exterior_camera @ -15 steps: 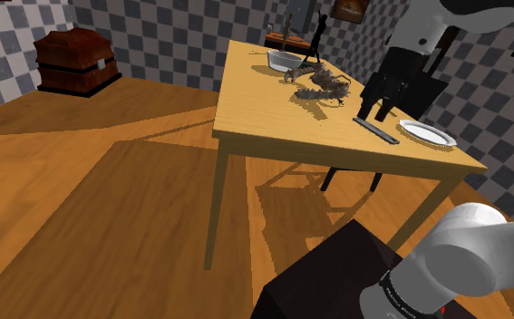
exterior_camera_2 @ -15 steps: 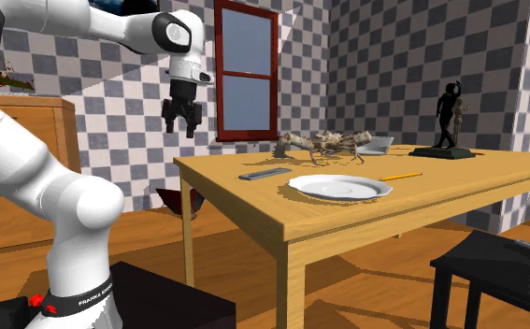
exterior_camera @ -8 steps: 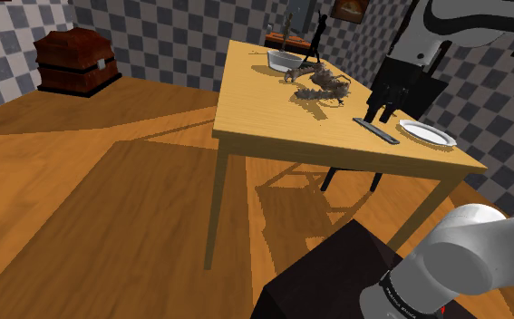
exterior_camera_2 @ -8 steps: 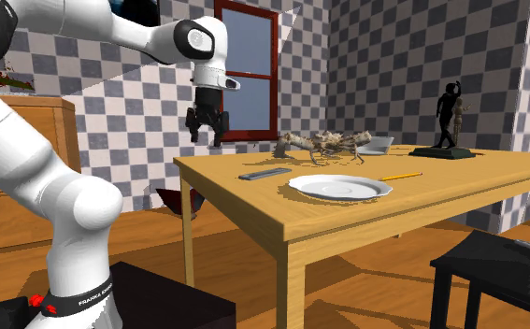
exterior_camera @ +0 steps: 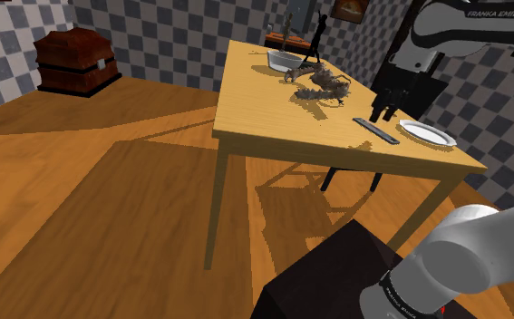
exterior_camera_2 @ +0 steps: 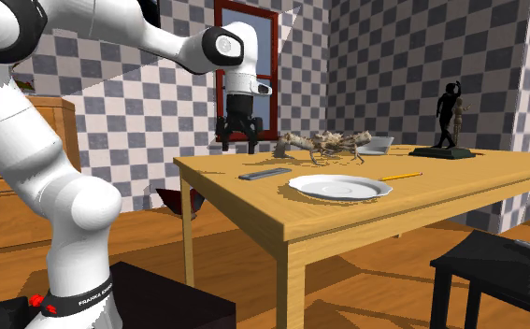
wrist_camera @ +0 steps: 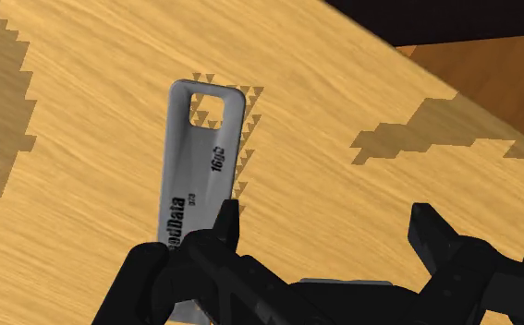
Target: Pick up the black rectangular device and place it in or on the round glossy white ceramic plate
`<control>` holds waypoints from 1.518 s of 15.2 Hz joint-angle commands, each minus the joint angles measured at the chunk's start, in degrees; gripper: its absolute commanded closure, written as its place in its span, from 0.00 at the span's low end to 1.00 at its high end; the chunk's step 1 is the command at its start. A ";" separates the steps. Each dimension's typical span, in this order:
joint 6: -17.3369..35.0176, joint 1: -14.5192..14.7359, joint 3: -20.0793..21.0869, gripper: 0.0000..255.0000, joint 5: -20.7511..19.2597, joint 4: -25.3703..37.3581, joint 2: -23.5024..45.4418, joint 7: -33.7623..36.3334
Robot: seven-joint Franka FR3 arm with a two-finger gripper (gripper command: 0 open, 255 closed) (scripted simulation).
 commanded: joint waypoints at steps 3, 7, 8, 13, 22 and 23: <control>3.28 -0.31 -4.28 0.00 -1.17 3.66 5.79 -5.31; 5.82 -0.48 -7.00 0.00 -1.25 5.63 9.65 -8.65; 6.59 -0.52 -7.09 0.00 -1.31 4.85 9.63 -8.62; 10.43 -0.70 -7.56 0.00 -1.57 1.13 9.76 -8.54; 10.86 -0.72 -7.62 1.00 -1.59 0.74 9.80 -8.53; 10.86 -0.72 -7.62 1.00 -1.59 0.74 9.80 -8.53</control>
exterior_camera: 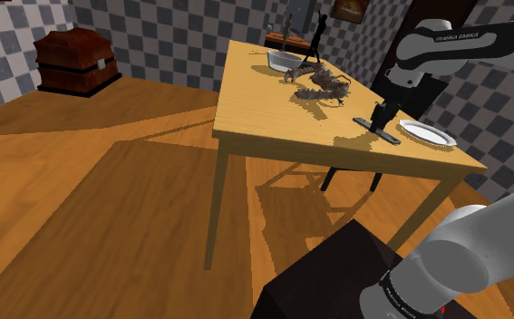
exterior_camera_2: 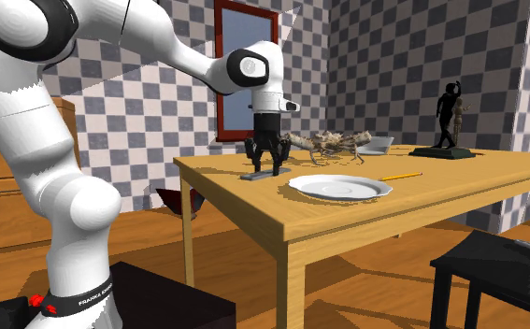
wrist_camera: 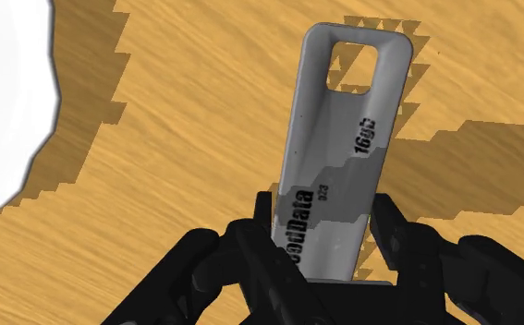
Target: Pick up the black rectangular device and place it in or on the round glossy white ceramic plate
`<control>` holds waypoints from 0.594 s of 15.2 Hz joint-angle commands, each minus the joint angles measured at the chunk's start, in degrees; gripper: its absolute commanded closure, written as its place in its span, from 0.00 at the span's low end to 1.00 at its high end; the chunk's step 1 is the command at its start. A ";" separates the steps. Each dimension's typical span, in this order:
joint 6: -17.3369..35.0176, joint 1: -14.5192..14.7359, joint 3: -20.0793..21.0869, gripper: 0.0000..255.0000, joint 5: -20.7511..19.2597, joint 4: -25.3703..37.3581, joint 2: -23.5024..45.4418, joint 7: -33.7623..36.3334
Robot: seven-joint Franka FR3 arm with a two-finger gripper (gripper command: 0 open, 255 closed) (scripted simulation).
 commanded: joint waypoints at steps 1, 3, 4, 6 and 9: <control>-0.09 0.06 0.04 1.00 0.14 -0.21 0.12 -0.02; -0.10 0.06 -0.04 1.00 0.17 -0.08 0.24 -0.11; -0.10 0.06 0.01 1.00 0.15 -0.16 0.16 -0.05; -0.12 0.07 0.04 1.00 0.14 -0.16 0.14 -0.02; -0.87 0.10 0.15 1.00 0.17 0.47 0.02 0.00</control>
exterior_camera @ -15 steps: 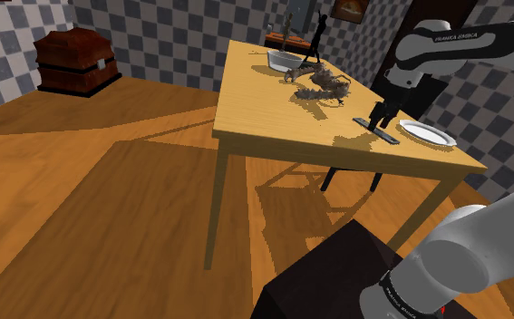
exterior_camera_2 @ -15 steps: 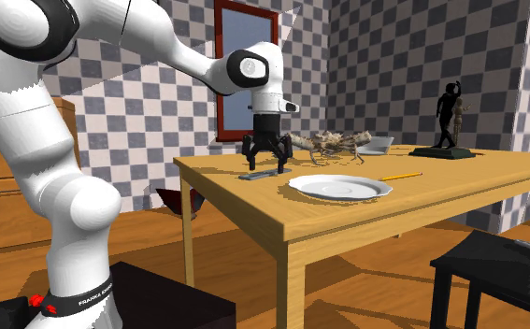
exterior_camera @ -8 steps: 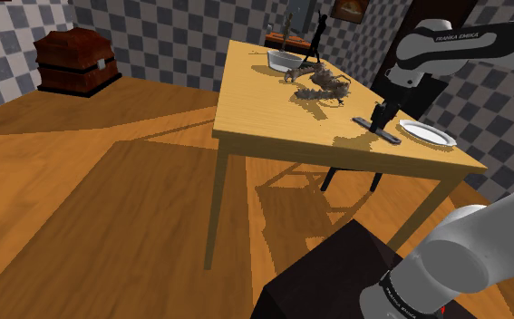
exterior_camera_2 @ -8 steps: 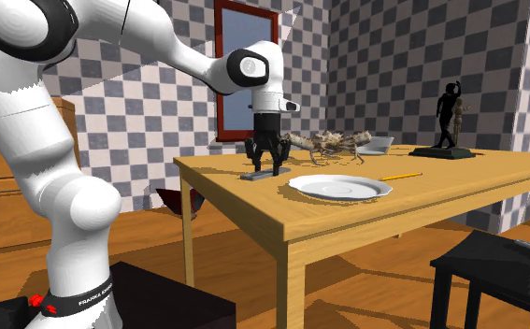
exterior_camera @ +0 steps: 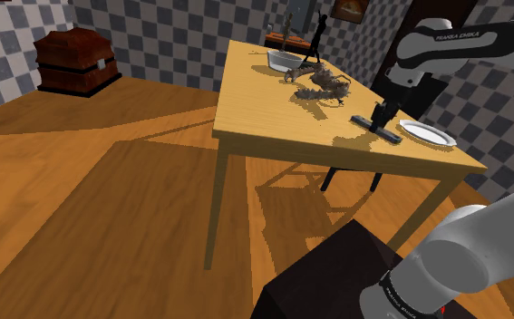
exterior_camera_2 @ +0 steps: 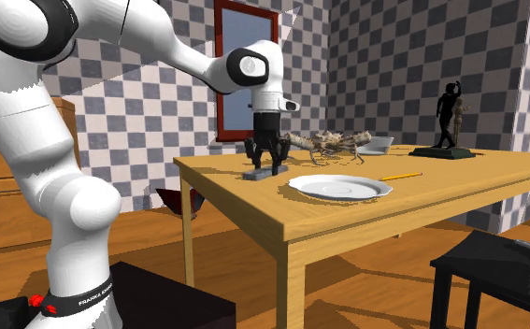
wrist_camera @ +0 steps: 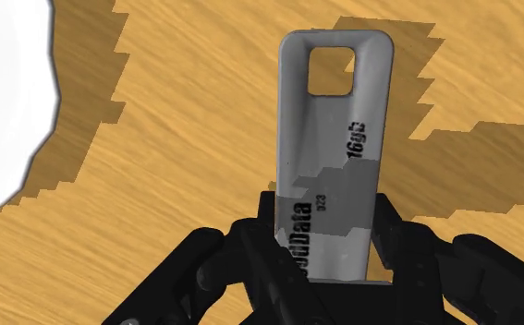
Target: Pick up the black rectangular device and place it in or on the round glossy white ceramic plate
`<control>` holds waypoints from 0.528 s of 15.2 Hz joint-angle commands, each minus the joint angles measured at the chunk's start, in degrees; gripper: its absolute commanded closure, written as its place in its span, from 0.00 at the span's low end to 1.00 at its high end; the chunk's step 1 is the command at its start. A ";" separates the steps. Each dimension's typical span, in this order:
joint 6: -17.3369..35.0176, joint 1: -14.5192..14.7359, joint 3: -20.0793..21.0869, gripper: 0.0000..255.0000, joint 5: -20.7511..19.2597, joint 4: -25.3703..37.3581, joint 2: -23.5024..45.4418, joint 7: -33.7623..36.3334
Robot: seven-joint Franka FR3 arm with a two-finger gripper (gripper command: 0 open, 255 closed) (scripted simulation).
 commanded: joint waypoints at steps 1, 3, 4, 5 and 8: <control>-1.22 0.08 0.16 1.00 0.10 0.94 0.01 -0.01; -2.75 0.15 0.35 1.00 0.20 2.41 -0.06 -0.04; -3.52 0.18 0.45 1.00 0.25 3.16 -0.08 -0.05; -4.29 0.22 0.54 1.00 0.30 3.92 -0.08 -0.08; -6.58 0.34 0.78 1.00 0.48 6.26 -0.02 -0.16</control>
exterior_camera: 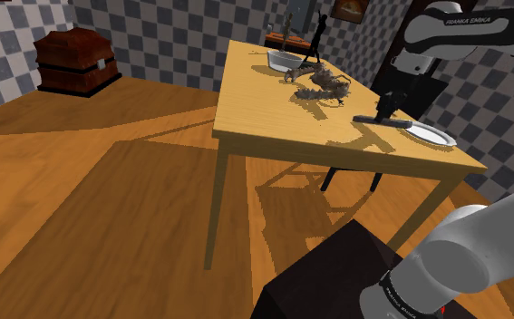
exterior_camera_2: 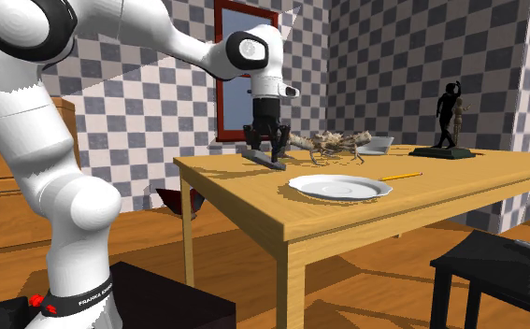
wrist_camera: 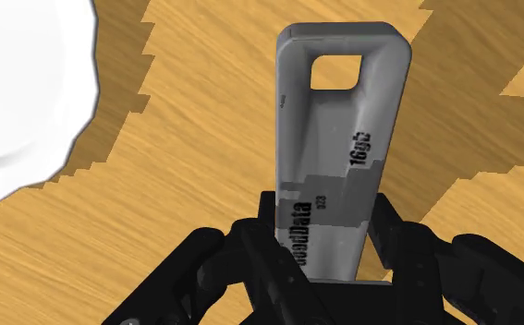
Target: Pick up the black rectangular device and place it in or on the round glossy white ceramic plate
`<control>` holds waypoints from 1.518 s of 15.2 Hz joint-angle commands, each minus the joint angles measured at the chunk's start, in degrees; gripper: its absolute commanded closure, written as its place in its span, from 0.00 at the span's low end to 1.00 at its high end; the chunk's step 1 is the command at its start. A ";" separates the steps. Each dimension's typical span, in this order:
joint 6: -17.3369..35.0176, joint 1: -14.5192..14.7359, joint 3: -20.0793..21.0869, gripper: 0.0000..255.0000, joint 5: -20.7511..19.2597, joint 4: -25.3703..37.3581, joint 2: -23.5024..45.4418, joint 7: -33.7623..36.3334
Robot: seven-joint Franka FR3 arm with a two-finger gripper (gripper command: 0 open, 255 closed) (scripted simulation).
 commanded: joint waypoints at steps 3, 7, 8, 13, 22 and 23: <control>-3.02 0.18 0.20 1.00 0.32 3.37 0.38 -0.26; -6.06 0.37 0.41 1.00 0.64 6.82 0.83 -0.48; -6.37 0.39 0.42 1.00 0.67 7.19 0.89 -0.51; -6.29 -1.54 -5.25 1.00 0.47 10.53 3.74 -8.36; -6.45 -2.97 -10.71 0.00 0.28 13.13 5.90 -19.43; -6.67 -2.75 -9.83 0.00 -1.54 10.69 3.00 -21.92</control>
